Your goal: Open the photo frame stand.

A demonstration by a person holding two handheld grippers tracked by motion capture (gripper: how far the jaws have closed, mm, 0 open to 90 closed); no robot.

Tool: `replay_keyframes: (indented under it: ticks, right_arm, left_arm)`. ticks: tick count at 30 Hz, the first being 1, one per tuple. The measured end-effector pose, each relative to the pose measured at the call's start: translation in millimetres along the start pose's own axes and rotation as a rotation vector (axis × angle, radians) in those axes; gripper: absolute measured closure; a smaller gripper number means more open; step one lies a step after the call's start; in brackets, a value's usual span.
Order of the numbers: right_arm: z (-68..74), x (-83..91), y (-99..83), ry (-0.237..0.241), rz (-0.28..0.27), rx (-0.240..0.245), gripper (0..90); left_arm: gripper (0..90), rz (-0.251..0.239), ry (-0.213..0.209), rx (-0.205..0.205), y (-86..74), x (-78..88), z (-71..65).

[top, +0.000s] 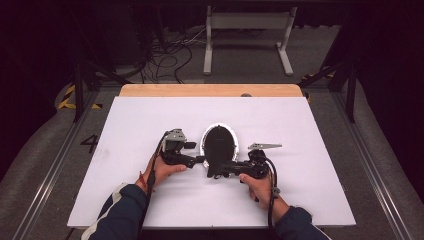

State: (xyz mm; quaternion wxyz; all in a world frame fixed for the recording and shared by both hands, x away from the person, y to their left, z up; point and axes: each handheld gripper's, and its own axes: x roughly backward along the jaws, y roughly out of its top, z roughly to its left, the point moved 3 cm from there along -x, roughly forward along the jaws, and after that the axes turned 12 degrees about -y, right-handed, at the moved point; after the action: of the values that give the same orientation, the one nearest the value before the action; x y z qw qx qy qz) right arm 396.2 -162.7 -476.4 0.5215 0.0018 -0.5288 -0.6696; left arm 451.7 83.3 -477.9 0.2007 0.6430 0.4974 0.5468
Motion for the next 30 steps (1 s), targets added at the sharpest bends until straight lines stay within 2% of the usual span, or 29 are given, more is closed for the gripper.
replay_keyframes:
  ticks: [6,7,8,14,18,20,25,27,30]
  right_arm:
    - [-0.9,0.3,-0.8,0.009,-0.01,0.027,66.8]
    - [-0.9,0.2,-0.5,0.012,-0.011,0.031,66.8]
    - [-0.5,0.2,-0.4,0.013,-0.012,0.034,66.8]
    - [1.3,1.0,-0.2,0.014,-0.018,0.067,66.8]
    - [1.2,1.4,-0.1,0.016,-0.018,0.079,66.9]
    - [1.6,1.6,0.0,0.015,-0.018,0.087,66.9]
    - [4.2,2.2,0.7,0.011,-0.019,0.115,66.9]
    - [4.5,2.3,0.7,0.009,-0.02,0.119,66.8]
    - [5.4,2.5,0.7,0.006,-0.024,0.128,66.8]
  left_arm:
    - [24.7,0.006,-0.009,0.013,-0.7,-4.1,1.4]
    - [24.7,0.011,-0.013,-0.001,0.0,-4.6,2.2]
    - [24.7,0.004,-0.015,0.021,0.4,-5.6,1.0]
    - [24.1,-0.006,-0.036,0.034,1.9,-8.2,2.2]
    - [23.5,-0.015,-0.036,0.03,2.2,-7.0,3.8]
    - [23.6,-0.02,-0.037,0.04,2.1,-7.0,3.7]
    - [23.0,-0.007,-0.044,0.034,2.7,-8.8,3.4]
    - [23.0,-0.008,-0.05,0.046,3.0,-9.9,2.8]
    - [23.2,-0.002,-0.053,0.035,3.1,-10.2,2.9]
